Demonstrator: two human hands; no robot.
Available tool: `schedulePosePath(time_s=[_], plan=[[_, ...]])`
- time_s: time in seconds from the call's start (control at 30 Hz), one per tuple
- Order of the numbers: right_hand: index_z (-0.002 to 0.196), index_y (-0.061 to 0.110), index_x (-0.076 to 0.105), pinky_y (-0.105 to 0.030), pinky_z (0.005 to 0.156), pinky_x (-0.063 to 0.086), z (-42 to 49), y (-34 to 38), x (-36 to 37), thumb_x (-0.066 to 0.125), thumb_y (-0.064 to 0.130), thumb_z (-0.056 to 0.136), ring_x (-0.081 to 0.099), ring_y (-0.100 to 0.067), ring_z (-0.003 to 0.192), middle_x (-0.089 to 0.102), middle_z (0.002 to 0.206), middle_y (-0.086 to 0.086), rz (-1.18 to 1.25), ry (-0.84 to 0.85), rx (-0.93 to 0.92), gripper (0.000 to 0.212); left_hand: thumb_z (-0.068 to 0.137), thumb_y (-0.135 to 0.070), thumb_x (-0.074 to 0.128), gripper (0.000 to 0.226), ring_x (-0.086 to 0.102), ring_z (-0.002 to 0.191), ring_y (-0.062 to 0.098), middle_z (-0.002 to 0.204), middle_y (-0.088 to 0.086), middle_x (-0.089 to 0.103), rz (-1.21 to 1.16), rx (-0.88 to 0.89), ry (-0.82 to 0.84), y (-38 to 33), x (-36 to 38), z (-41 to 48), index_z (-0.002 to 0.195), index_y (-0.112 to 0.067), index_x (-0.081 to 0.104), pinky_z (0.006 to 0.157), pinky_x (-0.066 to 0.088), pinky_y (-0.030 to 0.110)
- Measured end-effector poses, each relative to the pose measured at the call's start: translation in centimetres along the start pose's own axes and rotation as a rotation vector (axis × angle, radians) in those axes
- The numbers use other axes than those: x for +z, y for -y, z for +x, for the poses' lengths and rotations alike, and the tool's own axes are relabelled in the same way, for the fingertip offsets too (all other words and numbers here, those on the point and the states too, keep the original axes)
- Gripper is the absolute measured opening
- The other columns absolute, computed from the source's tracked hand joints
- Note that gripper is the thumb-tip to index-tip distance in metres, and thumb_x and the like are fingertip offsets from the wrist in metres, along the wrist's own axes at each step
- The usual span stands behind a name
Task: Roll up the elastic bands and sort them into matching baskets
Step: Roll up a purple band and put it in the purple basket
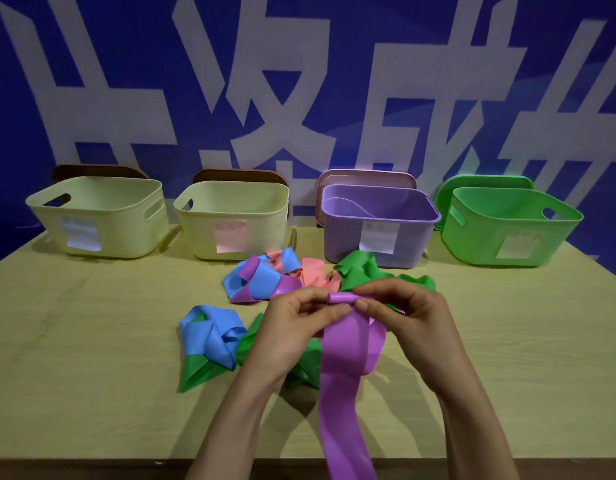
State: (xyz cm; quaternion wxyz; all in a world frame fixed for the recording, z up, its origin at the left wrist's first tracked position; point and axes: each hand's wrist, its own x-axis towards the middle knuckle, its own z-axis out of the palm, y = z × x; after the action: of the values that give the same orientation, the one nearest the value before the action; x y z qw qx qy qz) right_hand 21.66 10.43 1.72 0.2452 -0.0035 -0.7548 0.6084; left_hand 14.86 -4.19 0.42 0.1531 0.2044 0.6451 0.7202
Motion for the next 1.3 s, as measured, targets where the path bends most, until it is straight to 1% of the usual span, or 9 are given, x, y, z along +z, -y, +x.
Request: schedulePosePath(time_s=[0.13,0.23,0.33,0.47,0.57,0.87,0.97,1.13,1.3], plan=[[0.078,0.017,0.074,-0.015,0.075,0.052,-0.10,0.13,0.02,0.073,-0.011,0.070,0.067,-0.003,0.078,0.074,0.080,0.008,0.002,-0.030,-0.042,0.029,0.068,-0.013,0.075,0.019,0.066,0.079,0.008,0.081,0.000,0.073,-0.024,0.039,0.042,-0.35,0.06,-0.38,0.087,-0.016,0.073,0.073,0.053,0.021],[0.076,0.018,0.074,-0.016,0.076,0.052,-0.10,0.17,0.33,0.073,-0.013,0.069,0.068,-0.006,0.082,0.074,0.082,0.006,-0.005,-0.026,-0.072,0.032,0.062,-0.031,0.074,0.025,0.066,0.078,0.012,0.081,0.004,0.073,-0.064,0.037,-0.048,-0.34,0.30,-0.52,0.082,-0.017,0.074,0.071,0.052,0.026],[0.080,0.013,0.072,-0.016,0.075,0.051,-0.20,0.30,0.44,0.071,-0.015,0.071,0.067,-0.007,0.084,0.073,0.084,0.003,0.043,0.027,-0.033,0.030,0.076,-0.010,0.072,0.009,0.067,0.078,0.011,0.079,0.001,0.074,-0.041,0.070,-0.096,-0.14,0.32,-0.40,0.079,-0.018,0.074,0.070,0.054,0.023],[0.099,0.015,0.067,-0.016,0.072,0.051,-0.41,0.44,0.34,0.071,0.014,0.074,0.066,-0.007,0.080,0.071,0.085,0.002,0.114,0.062,0.079,0.025,0.077,-0.005,0.071,0.018,0.067,0.077,0.010,0.078,-0.001,0.074,-0.020,0.121,-0.123,-0.18,0.29,-0.58,0.075,-0.022,0.074,0.072,0.054,0.021],[0.085,0.006,0.068,-0.018,0.062,0.046,-0.36,0.35,0.54,0.060,0.034,0.078,0.057,-0.009,0.066,0.064,0.070,-0.004,0.013,0.105,0.112,0.030,0.076,-0.007,0.073,0.014,0.067,0.079,0.012,0.080,0.002,0.074,-0.004,0.135,-0.119,-0.33,0.36,-0.63,0.077,-0.021,0.075,0.077,0.055,0.028],[0.080,0.002,0.069,-0.010,0.054,0.042,-0.38,0.45,0.52,0.064,0.007,0.084,0.054,0.000,0.057,0.065,0.062,0.005,0.032,0.029,0.063,0.008,0.069,-0.017,0.073,0.031,0.070,0.081,0.014,0.087,0.004,0.074,-0.136,-0.072,-0.033,-0.34,0.45,-0.64,0.099,-0.016,0.068,0.069,0.056,0.026],[0.084,0.004,0.071,-0.012,0.055,0.045,-0.46,0.41,0.41,0.067,0.006,0.082,0.058,-0.002,0.060,0.069,0.066,0.001,0.031,0.004,0.075,0.004,0.079,-0.007,0.069,0.013,0.070,0.076,0.014,0.083,0.005,0.075,-0.168,-0.097,-0.010,-0.41,0.57,-0.77,0.091,-0.009,0.067,0.065,0.055,0.021],[0.088,0.017,0.073,-0.025,0.068,0.054,-0.36,0.19,0.04,0.073,0.004,0.077,0.066,-0.012,0.074,0.074,0.081,-0.002,-0.068,0.018,0.065,0.017,0.067,-0.022,0.070,0.024,0.070,0.074,0.015,0.081,0.006,0.074,-0.196,-0.067,-0.010,-0.53,0.59,-0.68,0.087,-0.008,0.069,0.067,0.056,0.023],[0.085,0.022,0.074,-0.019,0.069,0.054,-0.57,0.38,0.03,0.075,-0.001,0.072,0.066,-0.008,0.074,0.074,0.081,0.004,-0.056,0.000,0.025,0.027,0.069,-0.020,0.070,0.024,0.070,0.079,0.017,0.086,0.008,0.075,-0.145,-0.031,-0.006,-0.48,0.53,-0.49,0.091,-0.011,0.072,0.071,0.057,0.025]])
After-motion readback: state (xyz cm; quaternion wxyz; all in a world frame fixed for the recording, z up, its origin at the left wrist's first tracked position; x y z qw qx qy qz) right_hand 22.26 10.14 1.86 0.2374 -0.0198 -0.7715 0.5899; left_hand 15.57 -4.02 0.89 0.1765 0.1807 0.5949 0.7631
